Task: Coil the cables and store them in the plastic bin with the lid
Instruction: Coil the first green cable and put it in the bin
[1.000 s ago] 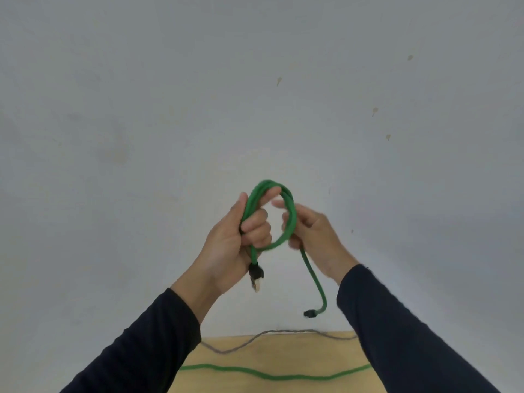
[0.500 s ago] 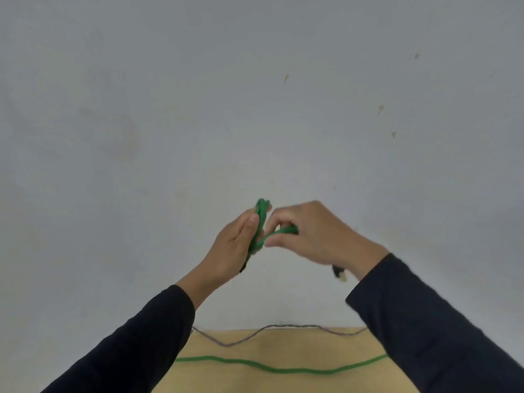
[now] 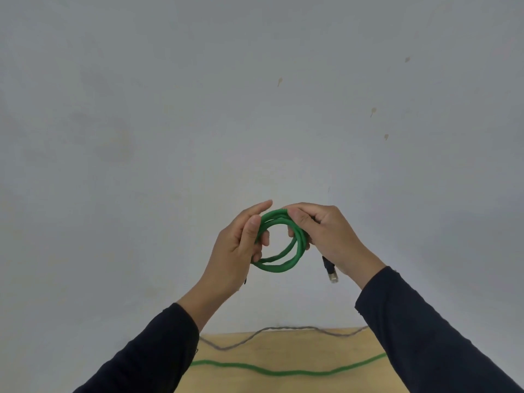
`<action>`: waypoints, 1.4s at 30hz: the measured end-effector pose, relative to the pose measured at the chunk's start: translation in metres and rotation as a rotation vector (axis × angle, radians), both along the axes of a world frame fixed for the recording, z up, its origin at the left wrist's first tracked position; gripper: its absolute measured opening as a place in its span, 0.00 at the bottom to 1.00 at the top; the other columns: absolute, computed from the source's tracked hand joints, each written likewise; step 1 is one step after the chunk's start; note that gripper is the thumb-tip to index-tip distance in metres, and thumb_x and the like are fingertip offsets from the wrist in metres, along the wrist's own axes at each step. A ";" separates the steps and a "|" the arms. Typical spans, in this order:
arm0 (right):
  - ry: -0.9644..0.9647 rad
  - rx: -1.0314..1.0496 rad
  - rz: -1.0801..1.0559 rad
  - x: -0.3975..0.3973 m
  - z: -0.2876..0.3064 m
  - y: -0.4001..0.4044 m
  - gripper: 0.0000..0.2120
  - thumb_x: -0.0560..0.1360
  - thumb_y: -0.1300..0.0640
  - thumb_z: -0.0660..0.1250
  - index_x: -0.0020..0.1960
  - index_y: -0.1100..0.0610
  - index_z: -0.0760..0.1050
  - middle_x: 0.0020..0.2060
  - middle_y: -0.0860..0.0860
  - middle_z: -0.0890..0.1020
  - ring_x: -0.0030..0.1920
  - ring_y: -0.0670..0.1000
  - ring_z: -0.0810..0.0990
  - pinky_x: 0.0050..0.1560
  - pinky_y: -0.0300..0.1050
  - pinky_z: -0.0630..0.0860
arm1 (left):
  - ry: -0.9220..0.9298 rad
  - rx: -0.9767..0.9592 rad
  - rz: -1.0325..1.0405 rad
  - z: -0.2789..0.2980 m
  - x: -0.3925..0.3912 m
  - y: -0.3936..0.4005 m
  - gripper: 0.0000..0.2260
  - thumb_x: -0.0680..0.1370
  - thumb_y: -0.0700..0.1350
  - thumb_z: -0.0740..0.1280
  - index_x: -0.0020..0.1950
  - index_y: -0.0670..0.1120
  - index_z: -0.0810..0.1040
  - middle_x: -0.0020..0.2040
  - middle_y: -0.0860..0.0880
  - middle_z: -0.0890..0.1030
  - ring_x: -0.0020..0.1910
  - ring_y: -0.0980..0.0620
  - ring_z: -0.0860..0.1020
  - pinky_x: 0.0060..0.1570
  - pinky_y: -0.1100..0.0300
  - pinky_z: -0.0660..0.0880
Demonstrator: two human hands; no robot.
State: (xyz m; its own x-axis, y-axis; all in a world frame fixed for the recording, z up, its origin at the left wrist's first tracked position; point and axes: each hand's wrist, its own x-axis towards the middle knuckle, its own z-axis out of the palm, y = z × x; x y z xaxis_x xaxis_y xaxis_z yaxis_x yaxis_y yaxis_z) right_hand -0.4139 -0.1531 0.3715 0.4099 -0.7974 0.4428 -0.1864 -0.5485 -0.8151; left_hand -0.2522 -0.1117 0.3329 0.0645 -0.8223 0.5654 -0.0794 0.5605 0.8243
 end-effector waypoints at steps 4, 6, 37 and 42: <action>0.171 -0.021 0.034 -0.009 0.000 0.002 0.15 0.79 0.58 0.58 0.54 0.40 0.77 0.29 0.41 0.79 0.33 0.46 0.75 0.41 0.39 0.73 | 0.084 -0.015 0.048 -0.001 0.009 -0.005 0.12 0.80 0.46 0.57 0.53 0.53 0.80 0.28 0.53 0.71 0.25 0.56 0.62 0.24 0.65 0.61; 0.279 -0.086 -0.021 -0.013 0.002 -0.001 0.14 0.78 0.58 0.61 0.55 0.41 0.77 0.37 0.41 0.81 0.36 0.41 0.76 0.43 0.32 0.71 | 0.068 0.000 0.050 -0.002 0.014 -0.007 0.13 0.80 0.44 0.57 0.51 0.53 0.81 0.27 0.52 0.71 0.24 0.55 0.61 0.23 0.65 0.60; -0.255 0.402 -0.125 0.032 -0.028 -0.013 0.09 0.77 0.62 0.63 0.46 0.53 0.81 0.40 0.53 0.84 0.40 0.49 0.80 0.46 0.44 0.79 | 0.148 0.049 0.198 -0.028 0.012 -0.030 0.12 0.81 0.44 0.57 0.53 0.53 0.81 0.34 0.48 0.73 0.33 0.56 0.71 0.30 0.68 0.70; -0.223 0.323 -0.084 0.042 -0.045 -0.003 0.11 0.78 0.59 0.60 0.49 0.54 0.82 0.36 0.49 0.86 0.37 0.44 0.76 0.39 0.39 0.70 | 0.245 0.058 0.243 -0.025 0.011 -0.038 0.13 0.82 0.45 0.56 0.54 0.52 0.80 0.32 0.48 0.70 0.25 0.59 0.66 0.24 0.66 0.65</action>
